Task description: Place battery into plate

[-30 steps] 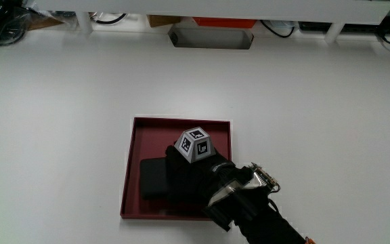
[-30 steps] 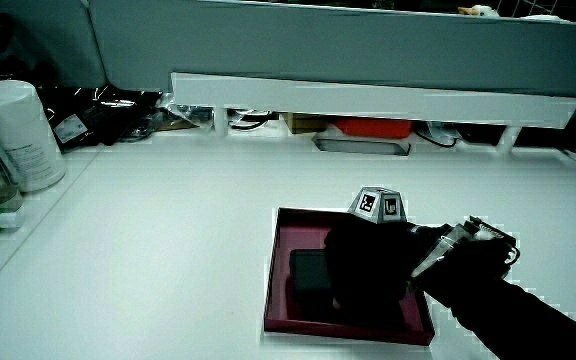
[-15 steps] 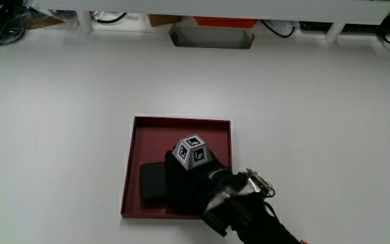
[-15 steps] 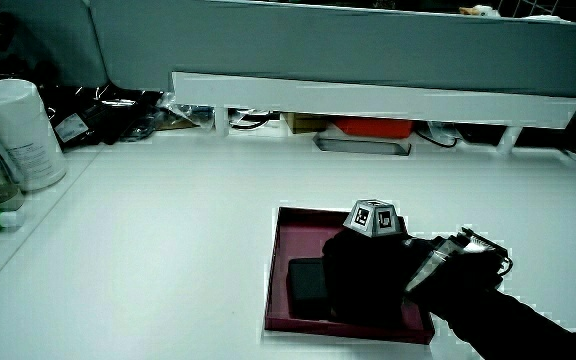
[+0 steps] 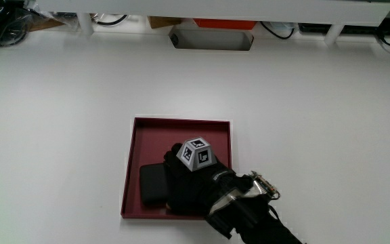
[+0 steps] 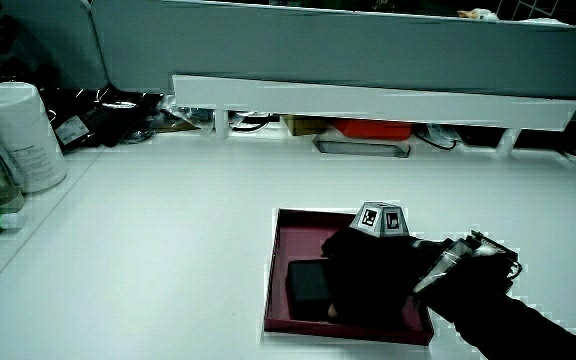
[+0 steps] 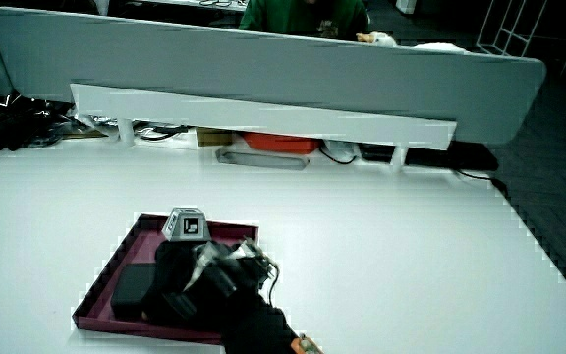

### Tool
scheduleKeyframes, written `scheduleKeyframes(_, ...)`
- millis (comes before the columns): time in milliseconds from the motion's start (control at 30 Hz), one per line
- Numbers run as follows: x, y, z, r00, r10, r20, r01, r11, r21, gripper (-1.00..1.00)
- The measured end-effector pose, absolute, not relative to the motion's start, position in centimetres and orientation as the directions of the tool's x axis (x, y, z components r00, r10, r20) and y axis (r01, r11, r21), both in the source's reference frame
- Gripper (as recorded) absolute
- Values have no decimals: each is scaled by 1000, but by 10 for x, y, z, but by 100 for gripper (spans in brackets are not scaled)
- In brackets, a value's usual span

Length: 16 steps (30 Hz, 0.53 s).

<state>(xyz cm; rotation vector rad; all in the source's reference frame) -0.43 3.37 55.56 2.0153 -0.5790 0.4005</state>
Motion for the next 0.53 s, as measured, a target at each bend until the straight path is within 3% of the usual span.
scheduleKeyframes(167, 11, 23, 526, 797, -211, 566, -593, -454, 665, -88)
scheduleKeyframes(233, 19, 21, 520, 792, -225, 567, -604, -426, 674, -100)
scheduleKeyframes(333, 34, 19, 502, 787, -255, 562, -614, -417, 671, -100)
scheduleKeyframes(367, 38, 19, 512, 732, -238, 638, -675, -380, 633, -100)
scheduleKeyframes(533, 70, 9, 489, 720, -259, 644, -683, -432, 589, -100)
